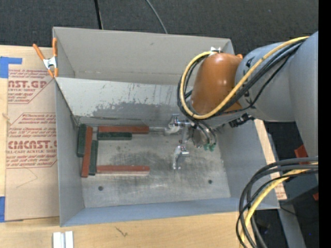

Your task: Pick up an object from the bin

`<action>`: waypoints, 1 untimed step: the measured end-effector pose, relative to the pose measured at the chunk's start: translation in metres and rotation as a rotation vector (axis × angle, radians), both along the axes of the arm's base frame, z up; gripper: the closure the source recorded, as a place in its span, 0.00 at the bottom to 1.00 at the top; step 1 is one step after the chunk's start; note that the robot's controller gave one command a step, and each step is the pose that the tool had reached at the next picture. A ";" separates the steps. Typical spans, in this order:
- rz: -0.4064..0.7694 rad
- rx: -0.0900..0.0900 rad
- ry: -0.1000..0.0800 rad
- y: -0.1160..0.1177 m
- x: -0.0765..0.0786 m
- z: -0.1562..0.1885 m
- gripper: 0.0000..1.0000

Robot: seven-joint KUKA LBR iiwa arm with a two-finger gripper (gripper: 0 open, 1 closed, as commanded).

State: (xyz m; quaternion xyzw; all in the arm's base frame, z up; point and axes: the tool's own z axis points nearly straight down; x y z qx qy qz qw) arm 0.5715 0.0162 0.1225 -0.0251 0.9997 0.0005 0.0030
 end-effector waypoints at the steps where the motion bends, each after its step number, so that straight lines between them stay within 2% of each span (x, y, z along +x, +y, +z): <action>1: 0.112 -0.001 0.005 0.029 0.009 -0.034 0.00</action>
Offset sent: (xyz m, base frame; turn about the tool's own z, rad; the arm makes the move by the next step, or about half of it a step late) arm -0.0426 0.0884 -0.0525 0.0468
